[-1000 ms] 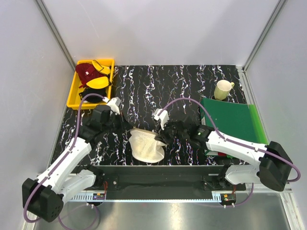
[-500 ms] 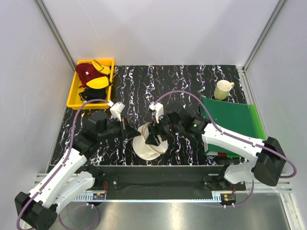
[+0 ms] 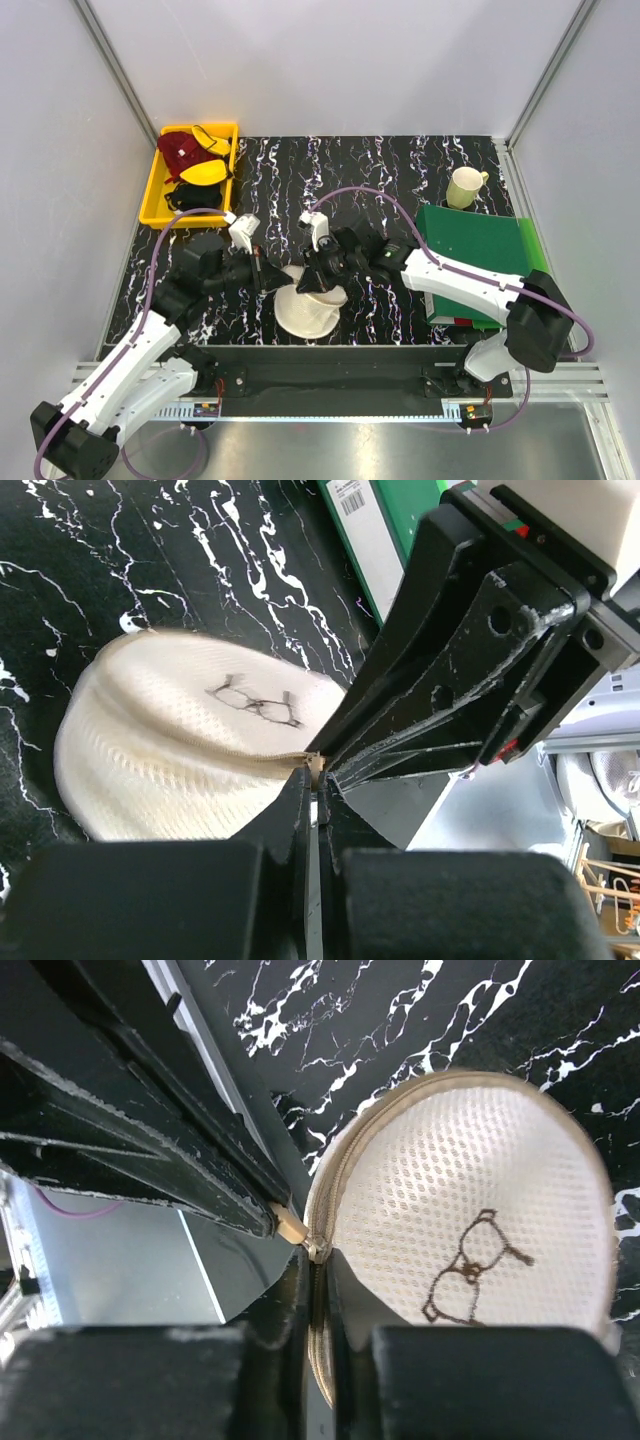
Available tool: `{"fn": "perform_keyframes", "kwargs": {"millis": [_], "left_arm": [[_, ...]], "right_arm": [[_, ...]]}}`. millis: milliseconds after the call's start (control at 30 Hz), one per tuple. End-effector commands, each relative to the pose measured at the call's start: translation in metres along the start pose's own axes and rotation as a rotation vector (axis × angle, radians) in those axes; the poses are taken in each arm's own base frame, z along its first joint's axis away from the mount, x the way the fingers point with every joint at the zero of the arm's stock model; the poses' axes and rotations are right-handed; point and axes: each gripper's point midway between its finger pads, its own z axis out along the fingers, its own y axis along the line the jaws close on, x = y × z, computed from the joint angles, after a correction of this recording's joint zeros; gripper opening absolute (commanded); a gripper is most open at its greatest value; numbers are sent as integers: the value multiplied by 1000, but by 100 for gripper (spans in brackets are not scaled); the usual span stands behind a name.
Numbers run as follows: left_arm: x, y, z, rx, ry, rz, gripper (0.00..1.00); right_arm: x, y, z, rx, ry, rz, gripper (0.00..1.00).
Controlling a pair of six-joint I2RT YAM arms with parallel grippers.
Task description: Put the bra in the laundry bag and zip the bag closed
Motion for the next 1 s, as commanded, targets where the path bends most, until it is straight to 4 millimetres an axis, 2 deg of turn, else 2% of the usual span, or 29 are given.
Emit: {"fn": "perform_keyframes", "kwargs": {"millis": [0,67,100,167,233,267,300,333,367,433,467,533,567,600,633,667,700,767,867,900,933,967], "left_arm": [[-14,3,-4,-46,-70,17,0],[-17,19,-3,-140,-77,1,0],[-15,40,-3,-242,-72,-10,0],[-18,60,-5,-341,-76,-27,0],[-23,90,-11,-472,-91,-46,0],[-25,98,-13,-502,-100,-54,0],[-29,106,-17,-534,-116,-54,0],[-35,115,-24,-567,-145,-70,0],[-37,120,-28,-582,-156,-75,0],[-45,123,-37,-580,-191,-77,0],[-49,119,-40,-561,-203,-71,0],[-59,96,-40,-442,-225,-30,0],[-68,84,-39,-389,-250,-3,0],[-69,62,-39,-290,-252,17,0],[-72,50,-39,-238,-261,27,0],[-78,39,-40,-191,-282,43,0],[-77,26,-41,-137,-282,32,0],[-78,18,-40,-92,-283,24,0],[-69,11,-35,-34,-231,20,0],[-62,5,-32,16,-191,26,0],[-56,5,-30,38,-165,23,0],[-53,2,-29,66,-145,28,2]], "right_arm": [[0,3,2,-37,-13,-6,6],[9,-2,1,-22,-3,-8,4],[10,-2,-3,-22,-7,-16,3],[20,-5,-6,-17,4,-32,1],[22,-4,-15,-11,-16,-56,0],[29,-9,-17,3,-7,-71,0],[25,-9,-24,24,-35,-92,0],[30,-13,-28,47,-26,-95,0],[36,-19,-30,71,-20,-113,0],[36,-31,-41,149,-45,-132,0],[39,-36,-43,173,-42,-148,0],[33,-44,-50,234,-73,-166,0],[28,-46,-53,252,-87,-181,0],[22,-50,-55,286,-105,-194,0],[16,-51,-55,298,-118,-205,0],[4,-49,-57,304,-140,-242,4],[0,-53,-54,322,-138,-252,9],[-13,-49,-51,311,-142,-304,0],[-15,-34,-42,206,-132,-357,0],[-14,-19,-44,127,-140,-402,0],[-20,-15,-45,109,-178,-456,0],[-16,-19,-46,118,-188,-477,0]]}}
